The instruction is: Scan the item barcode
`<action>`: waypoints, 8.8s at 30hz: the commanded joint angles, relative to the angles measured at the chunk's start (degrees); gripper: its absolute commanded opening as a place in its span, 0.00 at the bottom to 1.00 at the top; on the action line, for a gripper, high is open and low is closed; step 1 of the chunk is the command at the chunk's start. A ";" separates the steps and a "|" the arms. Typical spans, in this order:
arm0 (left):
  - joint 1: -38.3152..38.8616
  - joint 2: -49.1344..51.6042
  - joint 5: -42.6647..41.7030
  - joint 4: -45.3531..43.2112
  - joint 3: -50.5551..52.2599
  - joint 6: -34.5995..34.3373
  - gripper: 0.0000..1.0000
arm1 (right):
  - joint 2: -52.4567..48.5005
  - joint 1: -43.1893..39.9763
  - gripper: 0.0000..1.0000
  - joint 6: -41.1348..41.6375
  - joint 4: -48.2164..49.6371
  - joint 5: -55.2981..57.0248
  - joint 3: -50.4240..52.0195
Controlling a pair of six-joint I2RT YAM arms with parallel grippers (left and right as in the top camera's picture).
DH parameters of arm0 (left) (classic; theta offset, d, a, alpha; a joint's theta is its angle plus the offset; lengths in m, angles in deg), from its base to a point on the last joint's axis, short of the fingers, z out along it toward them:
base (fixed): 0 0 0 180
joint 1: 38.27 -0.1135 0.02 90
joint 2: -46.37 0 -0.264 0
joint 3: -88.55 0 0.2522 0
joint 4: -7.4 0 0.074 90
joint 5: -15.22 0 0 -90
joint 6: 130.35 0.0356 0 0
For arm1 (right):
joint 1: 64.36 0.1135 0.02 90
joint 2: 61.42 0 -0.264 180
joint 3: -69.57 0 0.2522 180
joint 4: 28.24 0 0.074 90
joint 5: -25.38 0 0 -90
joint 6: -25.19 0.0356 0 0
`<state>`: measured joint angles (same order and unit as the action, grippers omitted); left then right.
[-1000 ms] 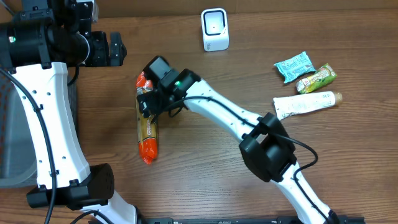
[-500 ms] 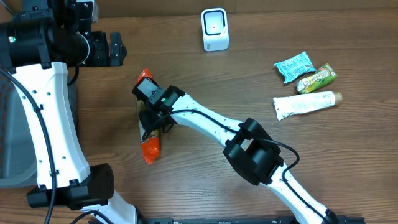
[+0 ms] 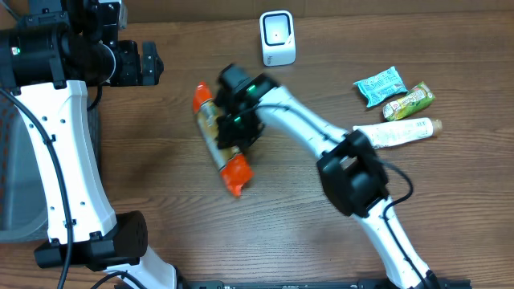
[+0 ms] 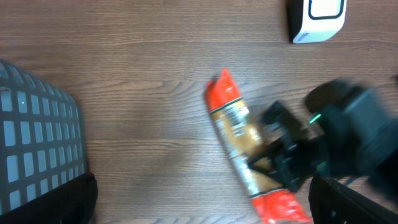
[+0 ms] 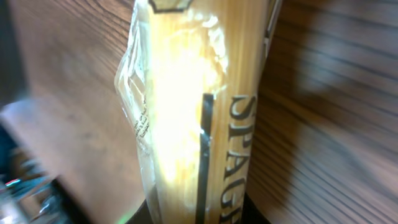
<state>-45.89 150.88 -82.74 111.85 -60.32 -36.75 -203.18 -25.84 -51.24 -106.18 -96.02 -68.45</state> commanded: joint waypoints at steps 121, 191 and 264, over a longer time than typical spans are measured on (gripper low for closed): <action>-0.24 -0.74 -0.44 -0.07 -0.90 1.14 1.00 | 0.61 -7.32 0.04 -37.31 33.83 99.54 0.17; -0.22 -0.74 -0.44 -0.07 -0.90 1.14 1.00 | 42.77 -44.22 1.00 31.78 -18.64 34.32 23.26; -0.24 -0.74 -0.42 -0.07 -0.90 1.14 0.99 | 138.00 -35.80 1.00 -5.01 70.86 24.50 123.80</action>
<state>-45.89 150.88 -82.74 111.85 -60.32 -36.75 -66.88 -62.01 -56.64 -34.17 -72.96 54.62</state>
